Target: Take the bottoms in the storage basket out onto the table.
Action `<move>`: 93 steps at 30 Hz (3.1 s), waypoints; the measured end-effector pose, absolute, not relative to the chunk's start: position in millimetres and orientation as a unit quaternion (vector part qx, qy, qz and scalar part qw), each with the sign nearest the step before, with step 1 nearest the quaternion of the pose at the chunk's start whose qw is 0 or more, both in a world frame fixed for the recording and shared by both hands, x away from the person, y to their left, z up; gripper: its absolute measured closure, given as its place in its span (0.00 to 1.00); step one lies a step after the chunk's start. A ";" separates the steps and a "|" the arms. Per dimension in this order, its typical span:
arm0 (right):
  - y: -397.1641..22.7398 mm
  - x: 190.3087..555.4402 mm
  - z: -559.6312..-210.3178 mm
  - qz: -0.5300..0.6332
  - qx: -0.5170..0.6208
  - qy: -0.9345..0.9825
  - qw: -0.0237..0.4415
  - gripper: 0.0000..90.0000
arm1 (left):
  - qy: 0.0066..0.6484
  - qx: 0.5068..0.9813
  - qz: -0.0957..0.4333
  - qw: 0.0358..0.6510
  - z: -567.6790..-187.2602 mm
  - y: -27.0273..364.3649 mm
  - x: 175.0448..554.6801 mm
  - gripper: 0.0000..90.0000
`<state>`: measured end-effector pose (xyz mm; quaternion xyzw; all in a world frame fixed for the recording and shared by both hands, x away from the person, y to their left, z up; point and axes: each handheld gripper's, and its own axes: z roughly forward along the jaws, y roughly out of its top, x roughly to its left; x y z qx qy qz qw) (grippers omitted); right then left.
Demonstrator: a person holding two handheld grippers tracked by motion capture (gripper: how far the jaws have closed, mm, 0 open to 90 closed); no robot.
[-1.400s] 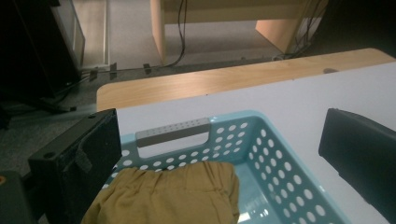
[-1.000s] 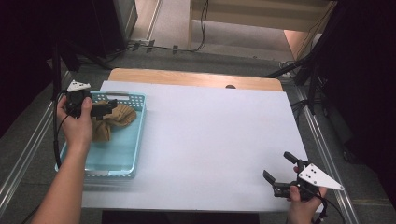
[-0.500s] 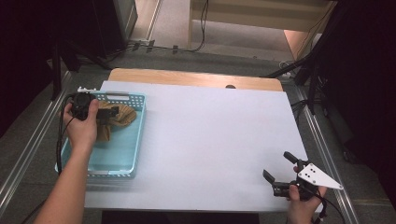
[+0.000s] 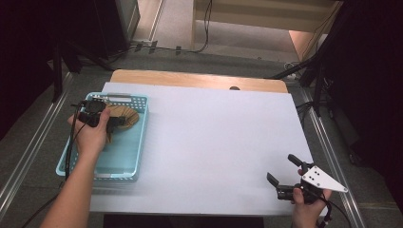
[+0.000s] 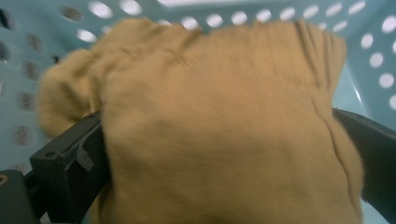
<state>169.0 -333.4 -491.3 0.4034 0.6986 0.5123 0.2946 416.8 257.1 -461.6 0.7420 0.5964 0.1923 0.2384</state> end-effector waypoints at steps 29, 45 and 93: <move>-335.2 171.8 -494.6 0.509 0.411 0.700 0.287 0.00 | 0.595 0.744 0.227 0.201 -467.3 259.7 412.8 0.71; -337.0 171.6 -494.3 0.509 0.412 0.698 0.289 0.00 | 0.587 0.707 0.256 0.300 -447.3 265.3 399.8 0.71; -336.3 173.7 -497.0 0.506 0.416 0.698 0.289 0.00 | 0.499 0.643 0.314 0.489 -369.3 247.0 360.7 0.71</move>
